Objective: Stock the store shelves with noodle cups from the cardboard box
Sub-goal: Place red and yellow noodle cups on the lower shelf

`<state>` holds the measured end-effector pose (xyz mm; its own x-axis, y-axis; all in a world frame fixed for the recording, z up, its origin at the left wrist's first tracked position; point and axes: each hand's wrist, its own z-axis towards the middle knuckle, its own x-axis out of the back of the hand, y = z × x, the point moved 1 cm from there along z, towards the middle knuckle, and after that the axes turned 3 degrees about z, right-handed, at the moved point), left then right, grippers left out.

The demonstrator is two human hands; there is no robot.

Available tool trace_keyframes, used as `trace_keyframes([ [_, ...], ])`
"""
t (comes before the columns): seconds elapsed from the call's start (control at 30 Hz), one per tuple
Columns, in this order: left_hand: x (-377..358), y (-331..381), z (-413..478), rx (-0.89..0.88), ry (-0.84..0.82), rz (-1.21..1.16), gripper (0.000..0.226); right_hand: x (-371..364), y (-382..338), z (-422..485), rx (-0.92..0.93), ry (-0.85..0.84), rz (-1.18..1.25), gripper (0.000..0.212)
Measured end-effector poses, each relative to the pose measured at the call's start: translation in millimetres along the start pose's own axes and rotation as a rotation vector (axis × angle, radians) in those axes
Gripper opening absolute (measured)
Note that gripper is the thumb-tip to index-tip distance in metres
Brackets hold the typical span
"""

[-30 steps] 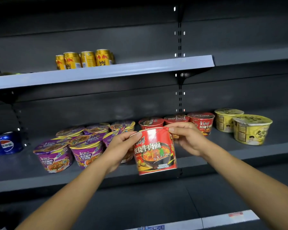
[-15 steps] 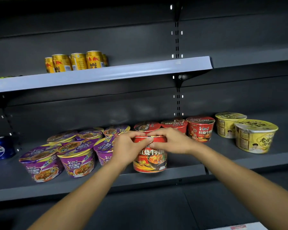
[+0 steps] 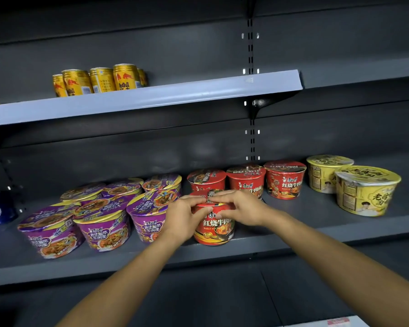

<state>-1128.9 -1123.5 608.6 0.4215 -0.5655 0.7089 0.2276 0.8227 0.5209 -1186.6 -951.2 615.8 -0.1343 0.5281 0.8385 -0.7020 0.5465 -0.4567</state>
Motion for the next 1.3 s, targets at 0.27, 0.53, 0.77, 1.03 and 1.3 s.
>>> trace_keyframes([
  [0.27,-3,-11,5,-0.033,-0.019,0.093,0.038,-7,5,13,-0.014,0.022,0.018,0.057],
  [0.53,0,-28,11,-0.03,-0.064,0.411,0.054,-17,16,19,-0.026,0.005,0.029,0.057],
  [0.77,6,-34,18,-0.128,-0.106,0.559,0.056,-14,16,21,-0.035,-0.004,0.04,0.057],
  [1.03,7,-40,20,-0.083,-0.215,0.553,0.066,-14,12,22,-0.037,0.006,0.002,0.058],
  [1.3,7,-37,24,-0.081,-0.258,0.552,0.07,-12,9,23,-0.056,-0.007,-0.023,0.059],
])
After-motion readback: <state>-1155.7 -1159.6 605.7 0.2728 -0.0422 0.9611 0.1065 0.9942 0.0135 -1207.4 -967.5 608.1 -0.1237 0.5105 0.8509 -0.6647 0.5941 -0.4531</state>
